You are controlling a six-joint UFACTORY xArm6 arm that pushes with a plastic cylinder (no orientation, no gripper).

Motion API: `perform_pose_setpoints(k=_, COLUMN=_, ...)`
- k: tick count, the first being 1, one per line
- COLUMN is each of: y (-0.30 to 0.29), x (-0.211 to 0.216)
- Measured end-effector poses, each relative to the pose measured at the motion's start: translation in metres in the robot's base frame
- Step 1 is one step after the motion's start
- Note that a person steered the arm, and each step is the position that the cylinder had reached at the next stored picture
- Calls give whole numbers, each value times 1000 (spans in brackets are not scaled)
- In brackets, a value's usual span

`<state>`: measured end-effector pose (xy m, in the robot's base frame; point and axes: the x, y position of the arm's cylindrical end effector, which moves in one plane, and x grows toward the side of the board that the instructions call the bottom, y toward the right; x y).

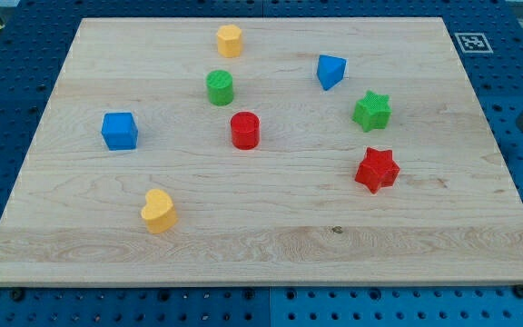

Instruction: Move the arm below the red star

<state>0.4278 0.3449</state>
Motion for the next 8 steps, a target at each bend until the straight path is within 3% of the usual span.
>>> perform_pose_setpoints(k=2, y=-5, x=34)
perform_pose_setpoints(k=8, y=-29, x=60)
